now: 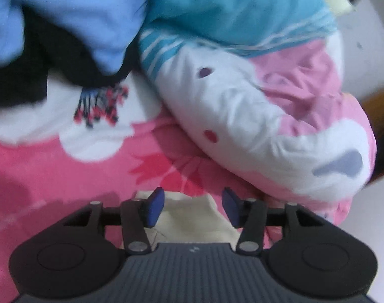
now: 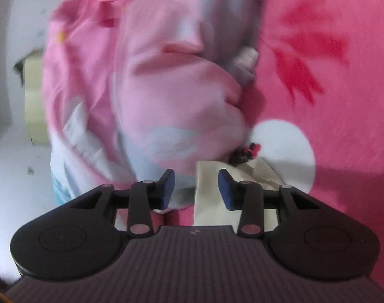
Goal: Fold clothes
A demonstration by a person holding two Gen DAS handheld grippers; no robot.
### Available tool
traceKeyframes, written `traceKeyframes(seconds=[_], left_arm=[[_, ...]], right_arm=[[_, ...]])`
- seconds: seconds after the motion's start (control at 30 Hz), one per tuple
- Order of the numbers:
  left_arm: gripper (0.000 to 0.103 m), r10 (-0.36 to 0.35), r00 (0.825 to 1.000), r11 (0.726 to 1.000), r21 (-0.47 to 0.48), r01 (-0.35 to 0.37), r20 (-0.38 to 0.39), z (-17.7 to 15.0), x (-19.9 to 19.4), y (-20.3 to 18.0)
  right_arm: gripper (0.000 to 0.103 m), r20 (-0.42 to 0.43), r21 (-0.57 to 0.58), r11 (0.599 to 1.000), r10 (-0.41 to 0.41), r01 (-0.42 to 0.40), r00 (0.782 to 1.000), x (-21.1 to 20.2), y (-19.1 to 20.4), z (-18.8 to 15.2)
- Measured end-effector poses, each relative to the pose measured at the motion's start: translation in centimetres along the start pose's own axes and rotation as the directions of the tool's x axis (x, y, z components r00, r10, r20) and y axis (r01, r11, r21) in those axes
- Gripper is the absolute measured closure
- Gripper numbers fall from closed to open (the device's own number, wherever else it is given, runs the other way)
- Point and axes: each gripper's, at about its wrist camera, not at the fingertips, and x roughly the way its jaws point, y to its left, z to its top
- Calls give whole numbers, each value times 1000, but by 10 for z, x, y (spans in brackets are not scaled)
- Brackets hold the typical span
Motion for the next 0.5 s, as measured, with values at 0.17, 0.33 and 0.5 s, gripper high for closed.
traceKeyframes(seconds=[0.17, 0.33, 0.5], left_arm=[[50, -18, 989, 936, 345, 68, -146, -24, -1, -32], [67, 59, 979, 937, 349, 14, -197, -38, 22, -11], [46, 116, 975, 941, 335, -47, -190, -43, 18, 5]], right_arm=[[64, -122, -562, 821, -201, 99, 972, 27, 72, -55], [71, -77, -658, 720, -356, 221, 931, 100, 55, -62], [90, -45, -529, 805, -342, 268, 939, 75, 45, -34]])
